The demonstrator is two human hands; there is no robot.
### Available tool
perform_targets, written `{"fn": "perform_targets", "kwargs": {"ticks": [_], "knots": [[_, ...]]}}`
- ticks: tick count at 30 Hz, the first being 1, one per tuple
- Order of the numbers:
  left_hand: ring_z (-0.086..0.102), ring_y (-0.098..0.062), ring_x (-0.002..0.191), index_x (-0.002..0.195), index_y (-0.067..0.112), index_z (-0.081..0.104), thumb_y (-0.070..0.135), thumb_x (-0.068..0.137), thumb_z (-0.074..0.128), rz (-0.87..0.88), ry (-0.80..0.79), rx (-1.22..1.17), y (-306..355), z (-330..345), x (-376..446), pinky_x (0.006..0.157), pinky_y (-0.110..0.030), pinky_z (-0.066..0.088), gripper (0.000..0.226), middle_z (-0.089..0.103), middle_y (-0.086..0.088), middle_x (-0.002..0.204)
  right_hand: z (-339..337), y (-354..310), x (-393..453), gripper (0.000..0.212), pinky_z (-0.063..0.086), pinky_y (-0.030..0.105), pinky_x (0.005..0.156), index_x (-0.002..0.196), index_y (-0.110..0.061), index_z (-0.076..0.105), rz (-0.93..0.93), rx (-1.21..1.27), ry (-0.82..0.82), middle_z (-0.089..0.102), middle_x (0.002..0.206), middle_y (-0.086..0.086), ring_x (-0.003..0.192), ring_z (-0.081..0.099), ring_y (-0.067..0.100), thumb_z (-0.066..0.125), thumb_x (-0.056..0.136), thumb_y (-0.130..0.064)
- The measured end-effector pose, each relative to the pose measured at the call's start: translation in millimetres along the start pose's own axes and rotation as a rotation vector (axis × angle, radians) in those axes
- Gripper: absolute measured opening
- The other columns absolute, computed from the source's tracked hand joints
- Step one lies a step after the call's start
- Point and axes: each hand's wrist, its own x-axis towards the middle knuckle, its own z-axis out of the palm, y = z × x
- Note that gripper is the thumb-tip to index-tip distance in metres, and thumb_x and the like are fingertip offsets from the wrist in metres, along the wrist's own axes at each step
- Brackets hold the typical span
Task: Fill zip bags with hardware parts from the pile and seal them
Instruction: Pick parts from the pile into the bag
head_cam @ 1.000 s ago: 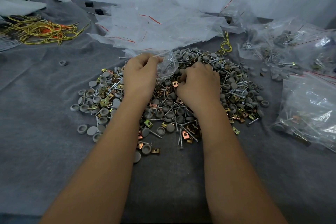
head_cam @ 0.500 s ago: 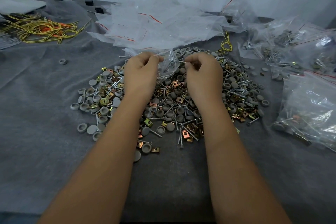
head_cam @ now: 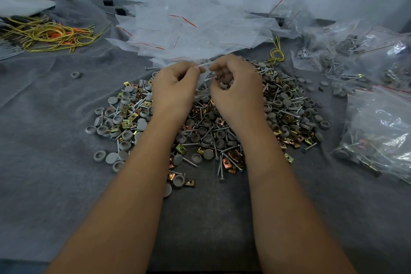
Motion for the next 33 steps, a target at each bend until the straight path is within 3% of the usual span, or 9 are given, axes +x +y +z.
{"fn": "perform_targets", "kwargs": {"ticks": [6,9,12,15,18,21,25,29,33], "knots": [[0.056,-0.012,0.065,0.085,0.032,0.073,0.024,0.083,0.054,0.084,-0.023,0.003,1,0,-1,0.056,-0.028,0.044,0.021,0.072,-0.011,0.075,0,1,-1,0.017,0.048,0.041,0.078,0.092,-0.017,0.069,-0.068,-0.155,-0.019,0.066,0.085,0.0,0.088,0.056,0.023,0.069,0.078,-0.006],[0.059,-0.015,0.073,0.084,0.032,0.073,0.021,0.084,0.054,0.104,-0.029,0.014,1,0,-1,0.062,-0.034,0.049,0.022,0.072,-0.018,0.084,1,1,0,0.019,0.047,0.041,0.08,0.096,-0.019,0.071,-0.062,-0.178,-0.023,0.068,0.089,0.002,0.091,0.057,0.024,0.071,0.08,-0.009],[0.058,-0.013,0.072,0.084,0.033,0.072,0.018,0.087,0.055,0.092,-0.002,0.019,0,2,0,0.062,-0.026,0.047,0.023,0.072,-0.02,0.086,1,2,-1,0.023,0.049,0.039,0.08,0.1,-0.021,0.072,-0.05,-0.143,-0.002,0.068,0.093,0.001,0.087,0.058,0.022,0.072,0.08,-0.01],[0.053,-0.01,0.058,0.084,0.03,0.072,0.015,0.091,0.054,0.049,0.029,-0.001,-2,2,2,0.053,-0.022,0.041,0.024,0.068,-0.012,0.066,1,4,0,0.024,0.05,0.037,0.077,0.1,-0.02,0.072,-0.048,-0.103,0.045,0.066,0.093,-0.001,0.082,0.058,0.02,0.072,0.079,-0.008],[0.037,-0.007,0.041,0.08,0.029,0.072,0.017,0.09,0.053,-0.023,0.045,-0.045,-4,1,3,0.045,-0.02,0.031,0.024,0.045,0.01,0.04,1,4,1,0.019,0.048,0.031,0.07,0.099,-0.017,0.071,-0.038,-0.052,0.113,0.067,0.091,-0.005,0.077,0.053,0.011,0.07,0.082,-0.008],[0.036,-0.01,0.041,0.078,0.028,0.072,0.02,0.088,0.052,-0.084,0.08,-0.079,-4,1,4,0.049,-0.025,0.032,0.023,0.043,0.011,0.038,-2,4,3,0.014,0.045,0.023,0.065,0.093,-0.016,0.07,0.009,0.013,0.22,0.066,0.087,-0.007,0.075,0.055,0.009,0.063,0.087,-0.006],[0.033,-0.011,0.041,0.08,0.026,0.073,0.018,0.09,0.052,-0.127,0.124,-0.086,-5,-2,7,0.046,-0.022,0.03,0.025,0.04,0.009,0.041,-8,9,6,0.022,0.048,0.03,0.067,0.094,-0.019,0.068,0.153,-0.045,0.291,0.064,0.094,-0.001,0.083,0.059,0.016,0.054,0.09,-0.003],[0.035,-0.016,0.046,0.082,0.025,0.073,0.017,0.091,0.05,-0.143,0.128,-0.102,-3,-2,6,0.047,-0.023,0.03,0.026,0.041,-0.008,0.054,-13,11,6,0.04,0.05,0.041,0.08,0.098,-0.021,0.068,0.261,-0.185,0.194,0.063,0.101,0.0,0.098,0.057,0.02,0.045,0.081,0.007],[0.033,-0.014,0.041,0.082,0.022,0.072,0.014,0.093,0.049,-0.174,0.135,-0.147,0,-1,5,0.044,-0.022,0.03,0.027,0.039,-0.005,0.05,-12,13,4,0.039,0.046,0.047,0.091,0.105,-0.021,0.07,0.25,-0.344,-0.013,0.065,0.108,0.004,0.109,0.051,0.029,0.047,0.084,0.002]]}}
